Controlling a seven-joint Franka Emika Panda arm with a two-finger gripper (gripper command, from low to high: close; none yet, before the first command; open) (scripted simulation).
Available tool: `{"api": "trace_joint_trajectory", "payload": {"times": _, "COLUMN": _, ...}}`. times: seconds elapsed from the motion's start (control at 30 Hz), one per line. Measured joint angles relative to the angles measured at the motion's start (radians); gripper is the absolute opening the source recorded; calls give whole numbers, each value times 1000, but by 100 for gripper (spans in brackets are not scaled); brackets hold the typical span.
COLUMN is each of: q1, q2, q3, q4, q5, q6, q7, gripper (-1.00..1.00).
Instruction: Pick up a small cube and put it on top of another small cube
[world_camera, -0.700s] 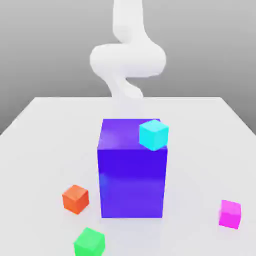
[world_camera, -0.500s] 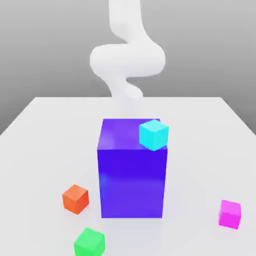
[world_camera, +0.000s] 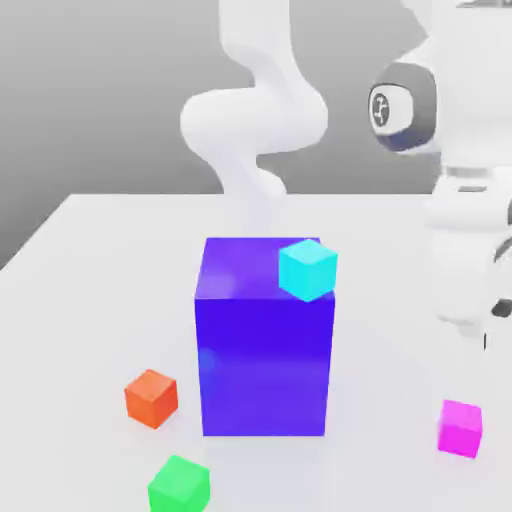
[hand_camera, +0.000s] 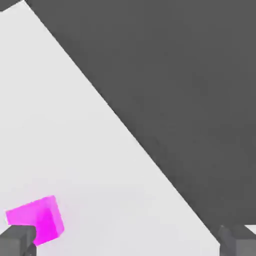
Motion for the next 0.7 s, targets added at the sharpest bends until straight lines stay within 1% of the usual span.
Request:
{"api": "trace_joint_trajectory", "payload": {"times": 0.13, "q1": 40, "q2": 147, "q3": 19, "q4": -27, "q5": -66, "q6": 60, "q7": -44, "gripper": 0}}
{"api": "trace_joint_trajectory", "payload": {"times": 0.3, "q1": 89, "q2": 328, "q3": -23, "q4": -3, "q5": -128, "q6": 188, "q7": -21, "gripper": 0}}
{"api": "trace_joint_trajectory", "payload": {"times": 0.33, "q1": 97, "q2": 359, "q3": -32, "q4": 3, "q5": -136, "q6": 212, "q7": -15, "gripper": -100}}
{"api": "trace_joint_trajectory", "payload": {"times": 0.53, "q1": 100, "q2": 374, "q3": -36, "q4": 6, "q5": -141, "q6": 223, "q7": -11, "gripper": -100}}
{"api": "trace_joint_trajectory", "payload": {"times": 0.6, "q1": 93, "q2": 341, "q3": -27, "q4": -1, "q5": -132, "q6": 196, "q7": -18, "gripper": -100}}
{"api": "trace_joint_trajectory", "payload": {"times": 0.7, "q1": 75, "q2": 243, "q3": -3, "q4": -22, "q5": -100, "q6": 120, "q7": -43, "gripper": -100}}
